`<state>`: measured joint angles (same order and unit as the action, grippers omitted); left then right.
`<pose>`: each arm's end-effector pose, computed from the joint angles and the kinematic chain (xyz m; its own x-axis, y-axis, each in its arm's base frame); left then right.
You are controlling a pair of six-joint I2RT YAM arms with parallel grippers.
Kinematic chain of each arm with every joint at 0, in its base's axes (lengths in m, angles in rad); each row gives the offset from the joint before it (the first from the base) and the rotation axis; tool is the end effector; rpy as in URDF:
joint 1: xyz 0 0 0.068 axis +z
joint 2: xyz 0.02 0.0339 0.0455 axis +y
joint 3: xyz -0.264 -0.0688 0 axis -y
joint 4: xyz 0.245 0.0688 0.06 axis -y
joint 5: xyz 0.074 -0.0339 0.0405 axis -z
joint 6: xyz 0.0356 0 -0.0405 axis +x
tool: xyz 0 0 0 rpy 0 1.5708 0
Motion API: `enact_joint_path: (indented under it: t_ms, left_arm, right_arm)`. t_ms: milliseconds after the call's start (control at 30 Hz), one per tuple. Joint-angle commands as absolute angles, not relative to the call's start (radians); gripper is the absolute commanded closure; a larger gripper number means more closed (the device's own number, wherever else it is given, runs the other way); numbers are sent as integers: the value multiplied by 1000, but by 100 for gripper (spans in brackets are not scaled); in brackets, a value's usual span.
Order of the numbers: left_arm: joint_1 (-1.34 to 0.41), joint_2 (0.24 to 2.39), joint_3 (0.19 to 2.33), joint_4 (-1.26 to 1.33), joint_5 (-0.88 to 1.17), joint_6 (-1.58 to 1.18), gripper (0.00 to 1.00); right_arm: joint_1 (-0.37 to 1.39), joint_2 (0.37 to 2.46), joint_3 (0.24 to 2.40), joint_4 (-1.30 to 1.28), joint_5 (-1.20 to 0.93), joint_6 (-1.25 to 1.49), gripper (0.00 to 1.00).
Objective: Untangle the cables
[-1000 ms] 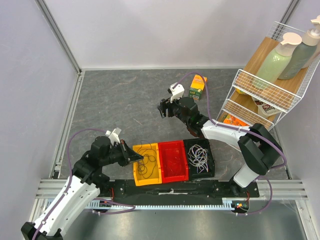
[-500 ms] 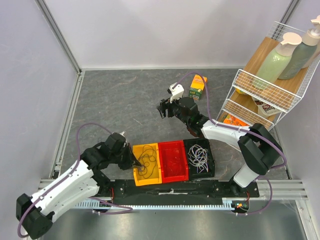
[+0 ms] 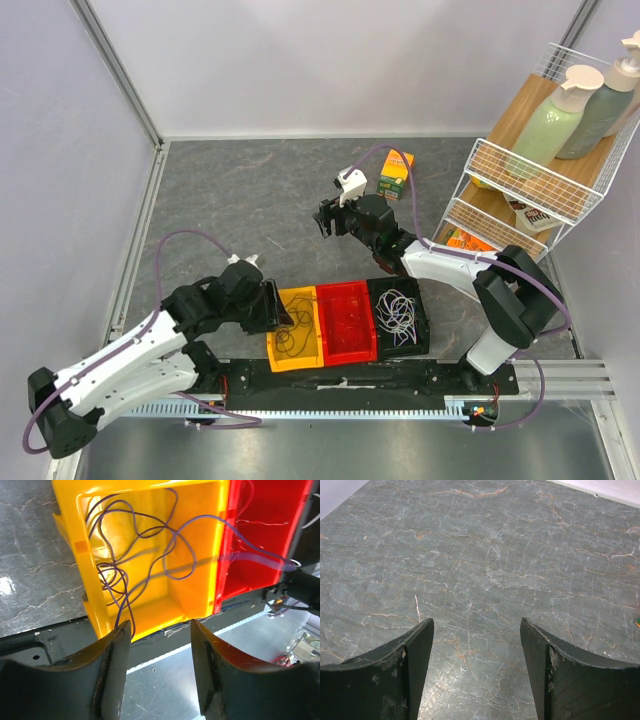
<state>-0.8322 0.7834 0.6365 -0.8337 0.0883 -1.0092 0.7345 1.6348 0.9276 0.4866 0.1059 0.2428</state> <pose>0.0953 -0.1093 0.2324 -0.9493 -0.2098 -0.2344 -0.0636 0.8578 -0.5101 0.2763 0.2444 0.2395 -0.2995 0.0517 -0.9527 -0.5336 0.8187 0.2121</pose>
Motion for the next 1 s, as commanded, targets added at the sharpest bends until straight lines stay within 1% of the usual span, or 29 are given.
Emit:
enact_joint_path:
  t_ms: [0, 167, 233, 267, 333, 367, 500, 667, 767, 867, 967]
  left_arm:
    - [-838, 713, 675, -792, 74, -999, 41]
    - [-838, 724, 704, -816, 64, -979, 41]
    - [-838, 735, 719, -805, 78, -962, 39]
    - [-838, 742, 726, -795, 83, -950, 32]
    - [-838, 767, 753, -776, 95, -910, 24]
    - [-839, 781, 773, -773, 98, -891, 21]
    - [-836, 859, 848, -767, 77, -815, 21]
    - [-838, 1003, 995, -694, -21, -588, 19]
    - [-838, 1096, 1060, -632, -41, -487, 19]
    - [-839, 1187, 1110, -577, 39, -463, 23]
    - [-839, 1255, 1127, -561, 77, -514, 23]
  right_arm:
    - [729, 1634, 945, 535, 101, 241, 23]
    - [729, 1635, 945, 534, 100, 241, 23]
    - [727, 1637, 945, 535, 98, 241, 23]
    - [726, 1635, 945, 534, 98, 241, 23]
    - [727, 1635, 946, 532, 98, 239, 23]
    - [726, 1635, 946, 532, 98, 241, 23]
    - [726, 1638, 946, 532, 98, 241, 23]
    - [724, 1632, 940, 537, 101, 242, 23]
    - [713, 1623, 927, 548, 98, 250, 23]
    - [703, 1629, 930, 543, 92, 255, 23]
    - [698, 1632, 934, 540, 87, 255, 23]
